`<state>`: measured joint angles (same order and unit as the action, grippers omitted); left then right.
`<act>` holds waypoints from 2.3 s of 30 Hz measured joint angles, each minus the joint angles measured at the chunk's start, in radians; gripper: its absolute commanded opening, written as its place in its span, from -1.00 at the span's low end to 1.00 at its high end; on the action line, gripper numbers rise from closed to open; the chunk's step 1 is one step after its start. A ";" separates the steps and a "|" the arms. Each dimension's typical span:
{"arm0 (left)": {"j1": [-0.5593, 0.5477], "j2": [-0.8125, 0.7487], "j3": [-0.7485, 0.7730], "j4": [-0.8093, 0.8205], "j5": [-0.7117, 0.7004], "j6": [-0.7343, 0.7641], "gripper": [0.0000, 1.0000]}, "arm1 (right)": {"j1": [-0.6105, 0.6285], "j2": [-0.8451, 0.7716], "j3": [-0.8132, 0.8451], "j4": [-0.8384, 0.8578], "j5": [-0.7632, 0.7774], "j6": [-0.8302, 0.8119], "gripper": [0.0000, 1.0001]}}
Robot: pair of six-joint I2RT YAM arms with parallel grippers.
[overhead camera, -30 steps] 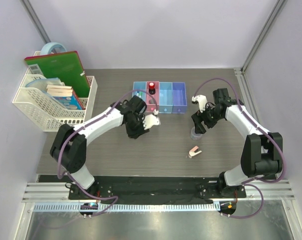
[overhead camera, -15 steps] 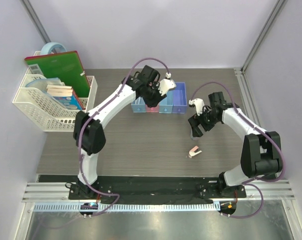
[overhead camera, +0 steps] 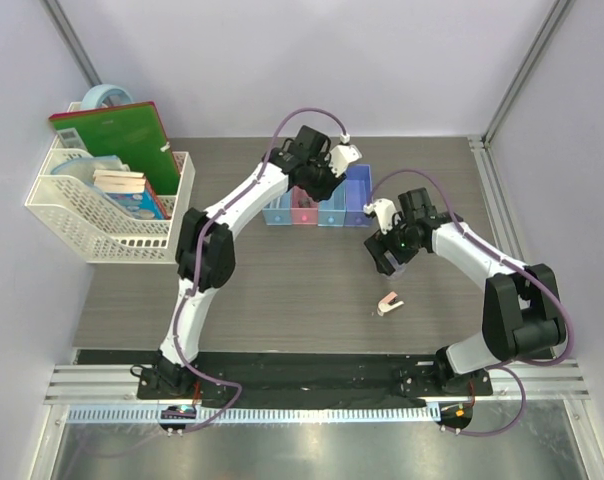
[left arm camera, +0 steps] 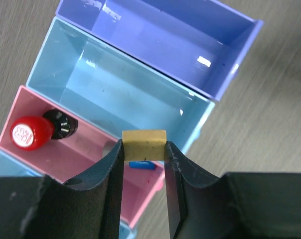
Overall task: Sort the stationery into containers
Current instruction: Place the stationery in the storage box, then pick up the stationery from the center of the board, then place the stationery in the storage box.
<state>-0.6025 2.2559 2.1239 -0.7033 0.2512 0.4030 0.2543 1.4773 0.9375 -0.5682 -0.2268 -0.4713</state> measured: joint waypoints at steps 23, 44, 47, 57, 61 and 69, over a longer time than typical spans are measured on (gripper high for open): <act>0.021 0.154 0.021 0.227 -0.024 -0.037 0.49 | 0.000 -0.007 -0.031 0.014 0.051 0.006 0.17; 0.023 -0.088 -0.232 0.332 -0.128 -0.124 0.62 | 0.010 -0.031 0.187 -0.008 0.124 0.008 0.16; 0.023 -0.196 -0.281 0.314 -0.174 -0.125 0.61 | 0.010 -0.023 0.244 0.005 0.139 0.009 0.16; 0.022 -0.602 -0.631 0.130 -0.168 -0.081 0.50 | 0.010 0.201 0.433 0.140 0.145 0.056 0.16; 0.018 -0.706 -0.790 0.037 -0.138 -0.078 0.47 | 0.010 0.296 0.503 0.203 0.137 0.090 0.17; 0.015 -0.874 -0.956 -0.117 -0.082 -0.045 0.46 | 0.011 0.403 0.597 0.288 0.114 0.135 0.16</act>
<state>-0.5877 1.3819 1.1675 -0.8204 0.1696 0.3584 0.2649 1.8801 1.5345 -0.2802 -0.1127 -0.3363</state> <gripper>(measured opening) 0.733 0.648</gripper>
